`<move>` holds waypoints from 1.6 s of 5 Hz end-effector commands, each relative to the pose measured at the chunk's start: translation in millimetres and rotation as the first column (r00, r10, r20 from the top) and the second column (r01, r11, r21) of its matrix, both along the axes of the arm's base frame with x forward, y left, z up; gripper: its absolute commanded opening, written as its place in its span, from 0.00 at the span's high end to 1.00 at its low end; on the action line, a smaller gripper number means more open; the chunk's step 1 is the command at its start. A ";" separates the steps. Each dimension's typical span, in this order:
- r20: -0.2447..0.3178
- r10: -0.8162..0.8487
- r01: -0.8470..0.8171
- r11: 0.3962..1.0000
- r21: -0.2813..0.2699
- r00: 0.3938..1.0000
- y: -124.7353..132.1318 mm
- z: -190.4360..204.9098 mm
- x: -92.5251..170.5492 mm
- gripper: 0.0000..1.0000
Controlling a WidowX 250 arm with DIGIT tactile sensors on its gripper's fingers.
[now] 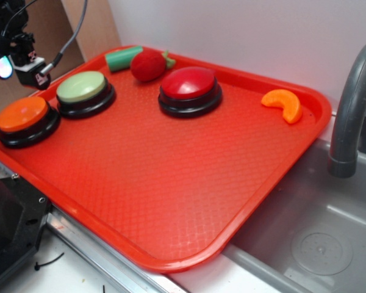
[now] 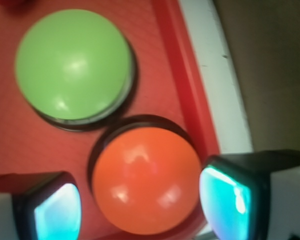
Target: Push the orange button.
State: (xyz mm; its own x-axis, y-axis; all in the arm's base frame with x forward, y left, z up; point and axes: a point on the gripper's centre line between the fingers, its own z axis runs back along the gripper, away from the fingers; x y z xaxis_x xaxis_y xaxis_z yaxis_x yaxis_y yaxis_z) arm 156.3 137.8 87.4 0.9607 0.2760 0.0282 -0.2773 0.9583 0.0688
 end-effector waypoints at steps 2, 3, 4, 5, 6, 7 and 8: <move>-0.028 -0.016 0.017 0.999 0.039 0.999 12.9 -31.1 0.0 0.00; -0.066 -0.020 0.021 1.000 0.014 0.998 11.5 -47.9 -3.7 0.00; -0.068 -0.027 0.028 0.999 0.016 0.997 8.5 -43.9 -4.4 0.00; -0.024 -0.043 0.044 0.999 0.014 0.999 6.6 -9.5 6.0 0.00; 0.021 -0.035 0.035 0.999 0.016 0.999 8.7 22.2 11.0 0.00; -0.001 -0.016 0.016 0.997 0.072 1.000 8.0 37.9 9.2 0.00; 0.014 -0.018 0.017 0.998 0.067 1.000 8.2 49.5 8.2 0.00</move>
State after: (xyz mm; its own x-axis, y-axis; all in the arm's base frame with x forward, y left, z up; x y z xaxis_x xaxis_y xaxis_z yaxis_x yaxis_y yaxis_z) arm 162.0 135.2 116.6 0.9682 0.2501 -0.0009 -0.2486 0.9629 0.1054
